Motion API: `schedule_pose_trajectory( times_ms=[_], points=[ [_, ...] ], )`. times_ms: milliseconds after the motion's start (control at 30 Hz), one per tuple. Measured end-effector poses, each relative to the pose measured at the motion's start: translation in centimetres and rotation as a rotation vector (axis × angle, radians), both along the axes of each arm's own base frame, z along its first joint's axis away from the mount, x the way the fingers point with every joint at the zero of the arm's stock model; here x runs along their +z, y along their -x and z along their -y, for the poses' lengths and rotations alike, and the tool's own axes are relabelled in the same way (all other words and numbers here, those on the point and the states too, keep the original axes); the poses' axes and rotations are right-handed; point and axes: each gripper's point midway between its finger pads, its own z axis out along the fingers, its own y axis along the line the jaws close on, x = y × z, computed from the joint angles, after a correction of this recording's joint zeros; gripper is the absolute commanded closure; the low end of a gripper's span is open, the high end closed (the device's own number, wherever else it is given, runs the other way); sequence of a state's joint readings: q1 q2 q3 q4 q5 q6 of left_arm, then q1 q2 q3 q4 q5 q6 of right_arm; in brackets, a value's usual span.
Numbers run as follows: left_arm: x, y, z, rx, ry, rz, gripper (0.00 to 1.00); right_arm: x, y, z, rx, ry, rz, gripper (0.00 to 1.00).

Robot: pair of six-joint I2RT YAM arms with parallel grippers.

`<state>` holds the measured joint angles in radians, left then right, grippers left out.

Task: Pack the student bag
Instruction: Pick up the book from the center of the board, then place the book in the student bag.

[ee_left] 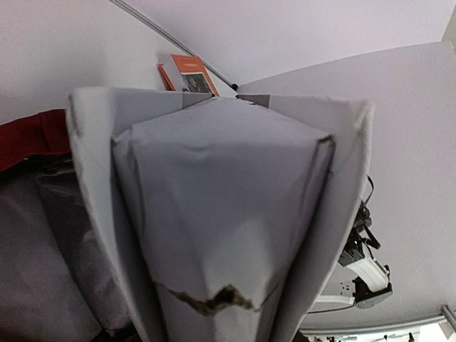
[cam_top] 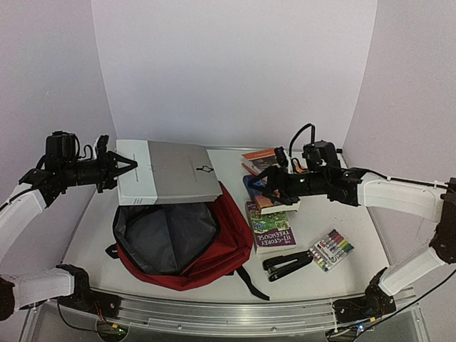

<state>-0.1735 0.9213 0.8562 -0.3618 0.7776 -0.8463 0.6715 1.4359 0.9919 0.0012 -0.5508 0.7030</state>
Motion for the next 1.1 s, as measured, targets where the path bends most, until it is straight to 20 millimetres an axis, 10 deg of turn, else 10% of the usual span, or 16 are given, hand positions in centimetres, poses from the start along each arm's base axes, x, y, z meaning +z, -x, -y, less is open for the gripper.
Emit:
schedule_pose_trajectory(
  times_ms=[367, 667, 1100],
  points=[
    [-1.9, 0.4, -4.3, 0.250, -0.101, -0.096, 0.69, -4.8, 5.4, -5.2, 0.084, 0.121, -0.050, 0.27],
    [-0.5, 4.4, -6.5, 0.350, -0.142, -0.074, 0.68, -11.6, 5.6, -10.6, 0.138, 0.250, -0.116, 0.35],
    [-0.9, 8.4, -7.1, 0.359, -0.142, -0.150, 0.69, -10.3, 4.9, -13.3, 0.108, 0.242, -0.069, 0.98]
  ],
)
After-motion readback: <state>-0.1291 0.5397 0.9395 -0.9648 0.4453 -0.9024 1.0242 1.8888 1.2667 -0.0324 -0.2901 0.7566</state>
